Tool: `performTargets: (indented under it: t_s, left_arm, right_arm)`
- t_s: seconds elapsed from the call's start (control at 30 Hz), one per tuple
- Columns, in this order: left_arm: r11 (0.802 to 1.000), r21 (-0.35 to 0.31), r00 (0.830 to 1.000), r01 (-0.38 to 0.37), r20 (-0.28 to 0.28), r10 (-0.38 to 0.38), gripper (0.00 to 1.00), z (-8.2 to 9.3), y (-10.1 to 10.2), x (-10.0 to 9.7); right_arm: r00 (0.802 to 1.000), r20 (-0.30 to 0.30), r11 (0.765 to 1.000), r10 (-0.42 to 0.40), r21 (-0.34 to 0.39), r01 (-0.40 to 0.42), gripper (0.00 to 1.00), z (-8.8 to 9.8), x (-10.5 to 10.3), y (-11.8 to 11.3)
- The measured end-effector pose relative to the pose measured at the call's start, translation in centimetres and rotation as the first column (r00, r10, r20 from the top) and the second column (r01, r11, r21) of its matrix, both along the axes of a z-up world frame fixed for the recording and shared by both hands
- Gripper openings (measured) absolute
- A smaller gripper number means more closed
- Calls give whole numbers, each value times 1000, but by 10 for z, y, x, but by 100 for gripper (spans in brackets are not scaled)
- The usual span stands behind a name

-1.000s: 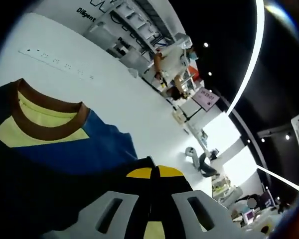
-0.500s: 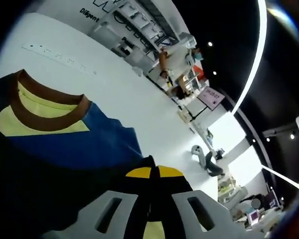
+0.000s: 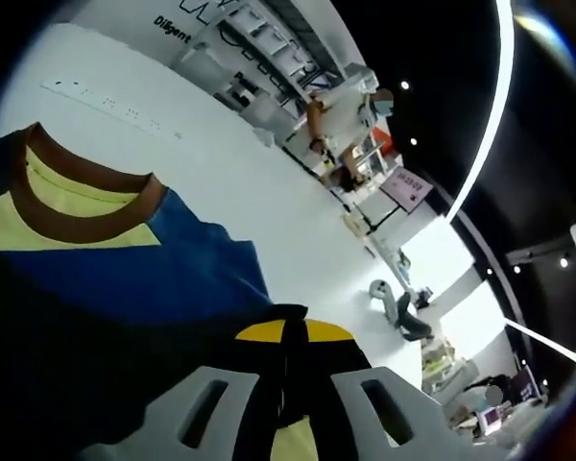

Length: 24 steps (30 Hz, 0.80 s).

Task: Fold the garment on the visible template until the final outline fits inside the template.

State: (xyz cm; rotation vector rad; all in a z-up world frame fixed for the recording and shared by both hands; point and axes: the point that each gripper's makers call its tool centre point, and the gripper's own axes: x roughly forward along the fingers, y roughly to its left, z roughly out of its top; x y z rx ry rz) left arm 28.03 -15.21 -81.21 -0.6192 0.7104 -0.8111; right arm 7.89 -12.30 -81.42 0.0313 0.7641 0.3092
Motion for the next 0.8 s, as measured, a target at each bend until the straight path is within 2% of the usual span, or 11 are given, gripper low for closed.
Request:
performTargets:
  t_s: [0.1, 0.17, 0.27, 0.4, 0.43, 0.57, 0.63, 0.67, 0.7, 0.73, 0.8]
  left_arm:
    - [1000, 15, 999, 19, 30, -20, 1, 0, -2, -3]
    - [999, 37, 996, 40, 78, -42, 5, 1, -4, -3]
    - [996, 30, 991, 80, 104, -83, 12, 5, -9, -9]
    - [976, 132, 961, 175, 193, -199, 17, 5, -10, -22]
    - [968, 164, 948, 190, 227, -224, 17, 5, -8, -24]
    - [929, 292, 908, 229, 280, -312, 18, -3, -1, -30]
    - [893, 352, 865, 279, 312, -393, 19, -7, 0, -40]
    - [887, 363, 858, 284, 316, -404, 20, -7, 1, -41]
    - [853, 418, 815, 312, 343, -467, 20, -10, 0, -48]
    - [837, 441, 794, 325, 354, -495, 20, -11, 0, -52]
    - [818, 471, 770, 331, 365, -522, 20, -13, 0, -55]
  right_arm:
    - [1000, -1, 1000, -1, 2, 1, 98, 0, 0, 0]
    - [1000, -1, 1000, 0, 2, 0, 98, 0, 0, 0]
    - [1000, -2, 1000, -3, 1, 3, 98, 0, -1, -1]
    - [1000, -5, 1000, -7, 1, 7, 98, -1, -3, -1]
    - [1000, -3, 1000, -9, 1, 9, 98, -1, -3, -2]
    - [1000, -3, 1000, -13, 3, 13, 97, -1, -2, -2]
    - [1000, -1, 1000, -12, 5, 12, 97, -1, -1, -1]
    - [1000, -1, 1000, -10, 4, 10, 97, -1, -1, -1]
    - [1000, -1, 1000, -11, 4, 11, 97, -1, -1, -1]
    - [1000, -1, 1000, -12, 4, 12, 97, -1, -1, -1]
    - [1000, -4, 1000, -9, 2, 9, 97, -2, -1, 0]
